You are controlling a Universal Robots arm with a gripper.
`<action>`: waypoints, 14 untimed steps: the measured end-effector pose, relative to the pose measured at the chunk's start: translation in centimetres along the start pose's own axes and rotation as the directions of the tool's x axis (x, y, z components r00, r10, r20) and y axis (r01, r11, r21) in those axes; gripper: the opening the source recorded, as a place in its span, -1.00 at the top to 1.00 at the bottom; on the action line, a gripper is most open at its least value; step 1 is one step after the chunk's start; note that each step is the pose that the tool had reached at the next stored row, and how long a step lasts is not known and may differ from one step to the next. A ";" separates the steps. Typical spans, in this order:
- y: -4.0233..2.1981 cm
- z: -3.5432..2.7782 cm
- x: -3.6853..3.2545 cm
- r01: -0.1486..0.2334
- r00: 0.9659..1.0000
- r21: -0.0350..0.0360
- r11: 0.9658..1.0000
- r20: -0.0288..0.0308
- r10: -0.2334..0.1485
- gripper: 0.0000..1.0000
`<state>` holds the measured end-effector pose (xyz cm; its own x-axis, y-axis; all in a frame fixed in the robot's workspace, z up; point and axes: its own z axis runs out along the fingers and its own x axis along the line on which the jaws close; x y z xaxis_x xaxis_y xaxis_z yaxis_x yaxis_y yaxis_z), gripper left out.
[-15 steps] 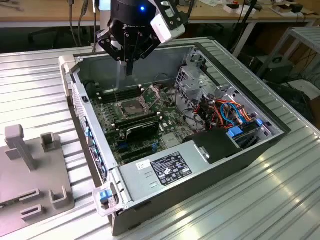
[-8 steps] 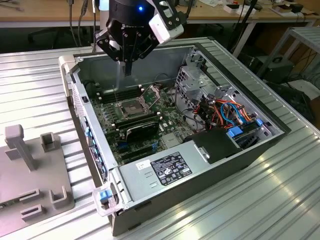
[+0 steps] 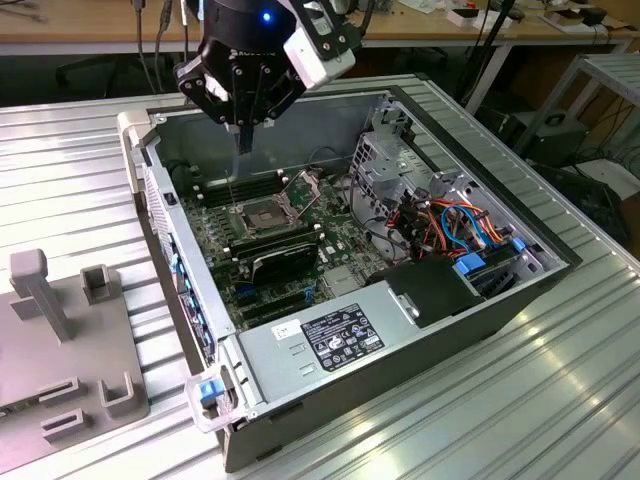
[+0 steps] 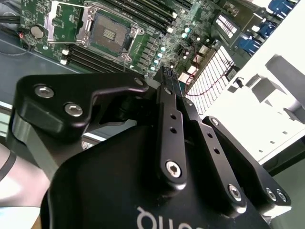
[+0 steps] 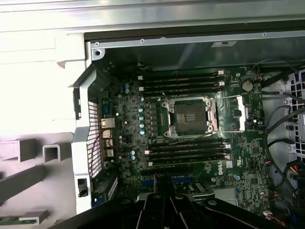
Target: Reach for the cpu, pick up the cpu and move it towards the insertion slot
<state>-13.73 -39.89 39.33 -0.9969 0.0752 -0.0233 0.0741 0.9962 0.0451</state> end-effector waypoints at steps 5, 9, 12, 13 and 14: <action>-0.07 -0.03 1.01 0.000 1.000 0.000 1.000 0.000 0.000 0.79; -0.14 -0.05 1.96 0.000 1.000 0.000 1.000 0.000 0.000 0.79; -0.19 -0.06 2.53 0.000 1.000 0.000 1.000 0.000 0.000 0.79; -0.20 -0.07 2.67 0.000 1.000 0.000 1.000 0.000 0.000 0.79; -0.21 -0.07 2.81 0.000 1.000 0.000 1.000 0.000 0.000 0.79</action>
<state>-16.55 -39.89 39.33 -0.9969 0.0753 -0.0233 0.0742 0.9962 0.0452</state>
